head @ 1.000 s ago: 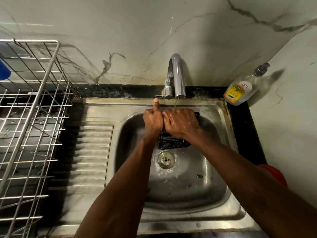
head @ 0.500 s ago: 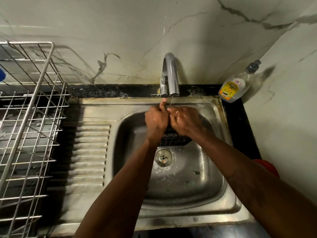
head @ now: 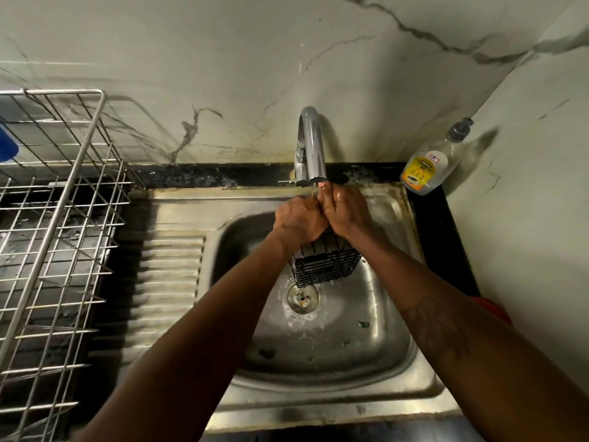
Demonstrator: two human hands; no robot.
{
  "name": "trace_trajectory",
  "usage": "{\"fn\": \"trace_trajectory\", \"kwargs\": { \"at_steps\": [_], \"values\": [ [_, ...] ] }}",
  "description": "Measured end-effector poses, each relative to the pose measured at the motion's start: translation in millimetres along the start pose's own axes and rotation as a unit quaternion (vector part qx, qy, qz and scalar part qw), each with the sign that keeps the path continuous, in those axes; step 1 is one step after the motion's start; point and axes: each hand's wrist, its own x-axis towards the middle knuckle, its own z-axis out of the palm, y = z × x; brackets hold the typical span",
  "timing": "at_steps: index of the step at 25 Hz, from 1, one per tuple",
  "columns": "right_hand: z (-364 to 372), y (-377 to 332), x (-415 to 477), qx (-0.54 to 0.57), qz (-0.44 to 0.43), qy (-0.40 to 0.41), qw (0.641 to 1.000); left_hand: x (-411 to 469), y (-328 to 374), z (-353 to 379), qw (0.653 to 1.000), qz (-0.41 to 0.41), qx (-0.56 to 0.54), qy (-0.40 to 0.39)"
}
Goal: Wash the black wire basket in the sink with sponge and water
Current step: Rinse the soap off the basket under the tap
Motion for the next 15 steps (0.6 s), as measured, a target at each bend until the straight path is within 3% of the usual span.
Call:
{"fn": "trace_trajectory", "kwargs": {
  "at_steps": [2, 3, 5, 7, 8, 9, 12, 15],
  "values": [
    [0, 1, 8, -0.092, 0.06, -0.047, 0.993, -7, 3, 7, 0.998, -0.007, -0.028, 0.059],
    [-1, 1, 8, -0.088, 0.084, -0.063, 0.991, -12, 0, 8, 0.995, -0.029, -0.057, 0.079],
    [0, 3, 3, 0.077, 0.1, -0.11, 0.986, -11, -19, 8, 0.981, -0.113, -0.122, 0.095],
    [4, 3, -5, 0.243, 0.088, -0.152, 0.954, -18, -48, 8, 0.937, -0.191, -0.272, 0.108],
    [6, -1, -9, 0.26, 0.081, -0.181, 0.945, -27, -61, 9, 0.912, -0.211, -0.329, 0.121],
    [12, -4, -15, 0.229, 0.066, -0.198, 0.951, -36, -73, 14, 0.903, -0.215, -0.351, 0.12],
    [26, -20, -15, 0.145, 0.077, -0.194, 0.967, -47, -75, 27, 0.936, -0.229, -0.261, 0.057],
    [34, -37, -5, 0.067, 0.062, -0.201, 0.975, -31, -49, 21, 0.913, -0.175, -0.346, 0.127]
  ]
}}
